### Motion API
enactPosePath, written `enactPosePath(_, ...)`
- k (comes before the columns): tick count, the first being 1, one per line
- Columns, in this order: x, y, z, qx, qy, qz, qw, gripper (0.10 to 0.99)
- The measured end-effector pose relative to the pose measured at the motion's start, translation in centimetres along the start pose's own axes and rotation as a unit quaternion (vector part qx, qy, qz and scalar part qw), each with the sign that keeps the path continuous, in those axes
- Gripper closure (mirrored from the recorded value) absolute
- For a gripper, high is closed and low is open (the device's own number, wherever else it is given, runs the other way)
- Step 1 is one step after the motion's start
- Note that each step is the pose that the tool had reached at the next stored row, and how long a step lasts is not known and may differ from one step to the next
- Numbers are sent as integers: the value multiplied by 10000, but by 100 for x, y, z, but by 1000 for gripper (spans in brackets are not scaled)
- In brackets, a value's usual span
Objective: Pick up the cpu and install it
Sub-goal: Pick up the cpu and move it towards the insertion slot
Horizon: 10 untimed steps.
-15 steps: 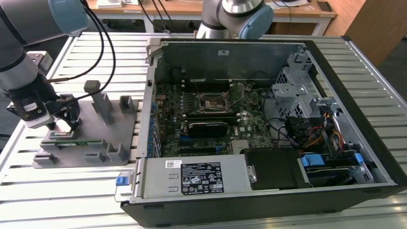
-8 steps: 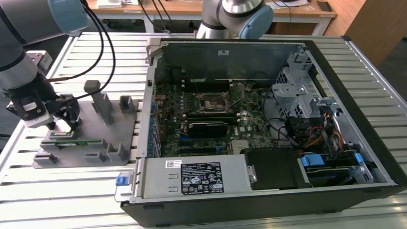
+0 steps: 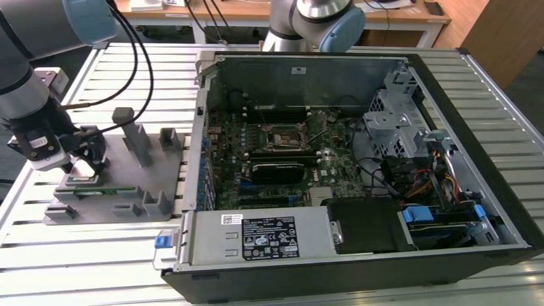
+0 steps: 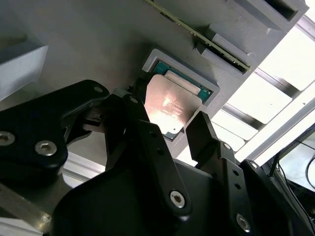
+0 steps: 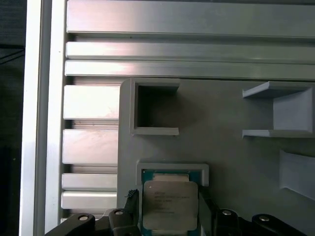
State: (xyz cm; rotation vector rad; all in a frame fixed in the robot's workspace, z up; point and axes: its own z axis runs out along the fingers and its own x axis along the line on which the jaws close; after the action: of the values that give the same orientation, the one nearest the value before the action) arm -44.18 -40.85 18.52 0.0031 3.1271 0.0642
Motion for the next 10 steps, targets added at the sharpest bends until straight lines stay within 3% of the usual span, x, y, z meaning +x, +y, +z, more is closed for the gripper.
enactPosePath(6, 5, 0, 0, 0, 0, 0, 10000, 490)
enactPosePath(10, 5, 0, 0, 0, 1, 0, 10000, 557)
